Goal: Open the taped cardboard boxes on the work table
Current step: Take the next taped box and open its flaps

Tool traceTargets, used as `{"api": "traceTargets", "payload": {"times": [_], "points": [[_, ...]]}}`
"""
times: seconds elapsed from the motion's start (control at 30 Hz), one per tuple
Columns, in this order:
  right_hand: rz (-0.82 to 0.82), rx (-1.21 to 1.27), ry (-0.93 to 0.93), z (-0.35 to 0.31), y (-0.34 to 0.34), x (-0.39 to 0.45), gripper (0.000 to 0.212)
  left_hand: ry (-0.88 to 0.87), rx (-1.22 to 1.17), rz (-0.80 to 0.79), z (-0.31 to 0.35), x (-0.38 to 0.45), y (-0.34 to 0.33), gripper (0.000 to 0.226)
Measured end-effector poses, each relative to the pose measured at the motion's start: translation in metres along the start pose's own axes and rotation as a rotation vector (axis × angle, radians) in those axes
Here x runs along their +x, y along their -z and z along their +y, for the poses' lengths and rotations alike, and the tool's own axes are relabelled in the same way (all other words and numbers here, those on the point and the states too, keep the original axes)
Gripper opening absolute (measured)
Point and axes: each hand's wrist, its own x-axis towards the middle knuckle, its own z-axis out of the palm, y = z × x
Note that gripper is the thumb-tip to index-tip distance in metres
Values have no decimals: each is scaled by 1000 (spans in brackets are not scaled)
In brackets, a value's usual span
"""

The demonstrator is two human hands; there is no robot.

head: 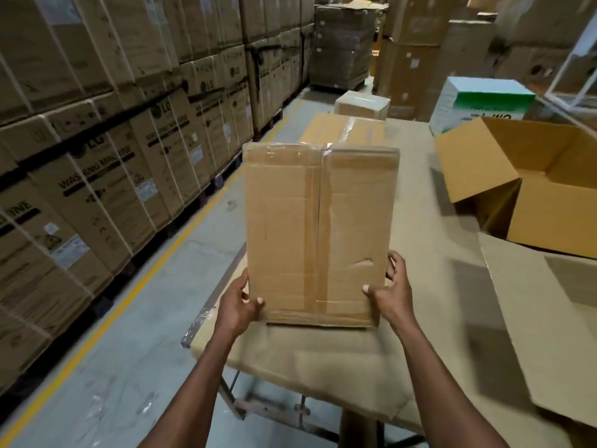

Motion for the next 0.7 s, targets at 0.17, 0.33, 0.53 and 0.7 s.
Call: {"api": "traceTargets", "payload": {"times": [0.17, 0.33, 0.53, 0.7], "points": [[78, -73, -45, 7, -5, -1, 66, 59, -118, -109, 5, -4, -2, 73], [31, -55, -136, 12, 5, -14, 52, 236, -352, -158, 1, -1, 3, 45], [-160, 272, 69, -37, 30, -34, 57, 4, -403, -136, 66, -18, 23, 47], [-38, 324, 112, -97, 48, -28, 79, -142, -461, 64, 121, -15, 41, 73]]}}
